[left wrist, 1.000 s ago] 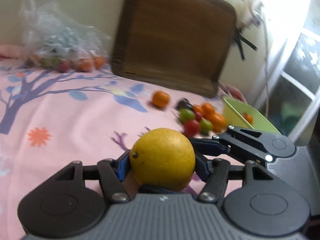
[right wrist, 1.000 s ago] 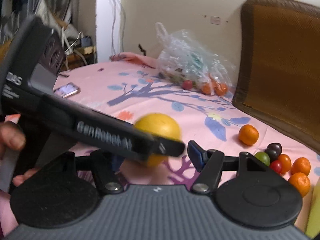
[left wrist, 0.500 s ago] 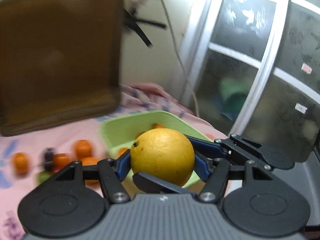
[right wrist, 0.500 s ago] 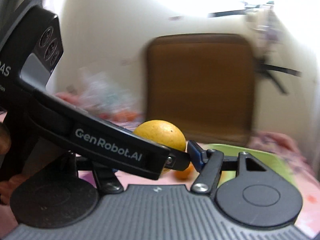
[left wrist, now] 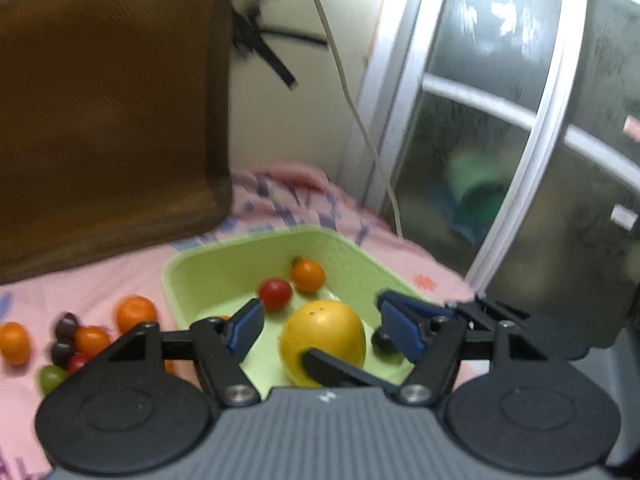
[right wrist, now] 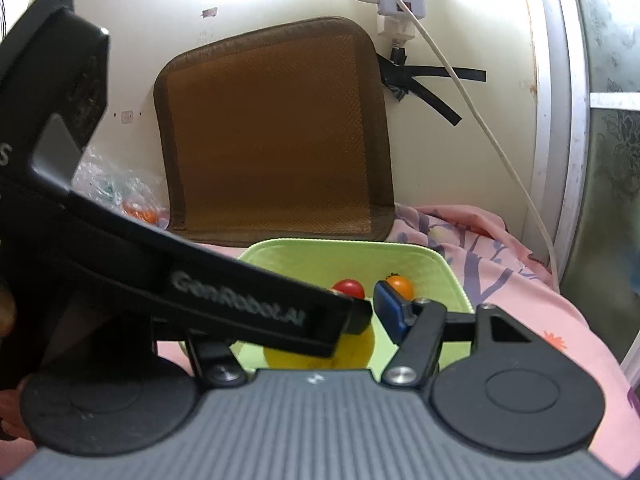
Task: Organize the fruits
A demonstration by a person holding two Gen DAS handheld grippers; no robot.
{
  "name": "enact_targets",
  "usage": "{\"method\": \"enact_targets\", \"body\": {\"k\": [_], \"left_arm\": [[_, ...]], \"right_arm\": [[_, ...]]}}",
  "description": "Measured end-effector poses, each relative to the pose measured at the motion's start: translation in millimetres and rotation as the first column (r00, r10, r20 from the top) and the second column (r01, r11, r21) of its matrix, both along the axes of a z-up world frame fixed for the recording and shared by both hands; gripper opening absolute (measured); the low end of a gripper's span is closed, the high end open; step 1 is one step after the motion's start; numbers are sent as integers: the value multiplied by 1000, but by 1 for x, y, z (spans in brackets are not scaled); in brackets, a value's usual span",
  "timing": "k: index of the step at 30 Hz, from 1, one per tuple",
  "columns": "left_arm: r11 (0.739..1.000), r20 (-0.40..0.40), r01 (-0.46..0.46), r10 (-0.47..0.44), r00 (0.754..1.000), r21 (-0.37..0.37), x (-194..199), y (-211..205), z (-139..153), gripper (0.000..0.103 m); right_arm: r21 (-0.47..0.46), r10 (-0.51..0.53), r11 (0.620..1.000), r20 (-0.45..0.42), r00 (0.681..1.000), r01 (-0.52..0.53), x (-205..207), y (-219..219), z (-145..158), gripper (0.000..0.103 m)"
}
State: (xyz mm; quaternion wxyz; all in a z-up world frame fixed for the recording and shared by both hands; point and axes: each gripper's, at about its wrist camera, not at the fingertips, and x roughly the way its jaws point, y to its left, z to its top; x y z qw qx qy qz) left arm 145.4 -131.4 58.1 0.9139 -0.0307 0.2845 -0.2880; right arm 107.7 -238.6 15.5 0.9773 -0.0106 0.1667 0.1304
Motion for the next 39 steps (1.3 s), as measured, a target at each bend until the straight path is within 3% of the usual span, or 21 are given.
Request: {"method": "enact_targets", "body": {"k": [4, 7, 9, 11, 12, 14, 19, 24, 34, 39], "left_arm": [[993, 39, -92, 95, 995, -80, -25, 54, 14, 69], [974, 35, -217, 220, 975, -70, -43, 102, 8, 69], [954, 22, -298, 299, 954, -28, -53, 131, -2, 69], [936, -7, -352, 352, 936, 14, -57, 149, -14, 69], [927, -22, -372, 373, 927, 39, -58, 156, -21, 69], [918, -39, -390, 393, 919, 71, -57, 162, -31, 69], [938, -51, -340, 344, 938, 72, -41, 156, -42, 69], [951, -52, -301, 304, 951, 65, -28, 145, -50, 66], [923, -50, -371, 378, 925, 105, -53, 141, -60, 66], [912, -55, -397, 403, 913, 100, -71, 137, -60, 68]], "right_arm": [[16, -29, 999, 26, 999, 29, -20, -4, 4, 67], [48, -43, 998, 46, 998, 40, -37, -5, 10, 67], [69, -17, 998, 60, 998, 12, -45, -1, 15, 58], [77, 32, 996, 62, 998, -37, -50, 9, 20, 41], [79, 59, 995, 62, 996, -64, -51, 15, 21, 38], [78, 129, 988, 45, 991, -132, -51, 33, 21, 27], [-1, 212, 977, -63, 975, -212, -37, 86, 3, 22], [-61, 180, 980, -141, 974, -190, -18, 108, -8, 22], [-38, 98, 994, -180, 979, -106, -35, 106, -23, 23], [40, 34, 999, -198, 980, -27, -56, 92, -26, 23]]}}
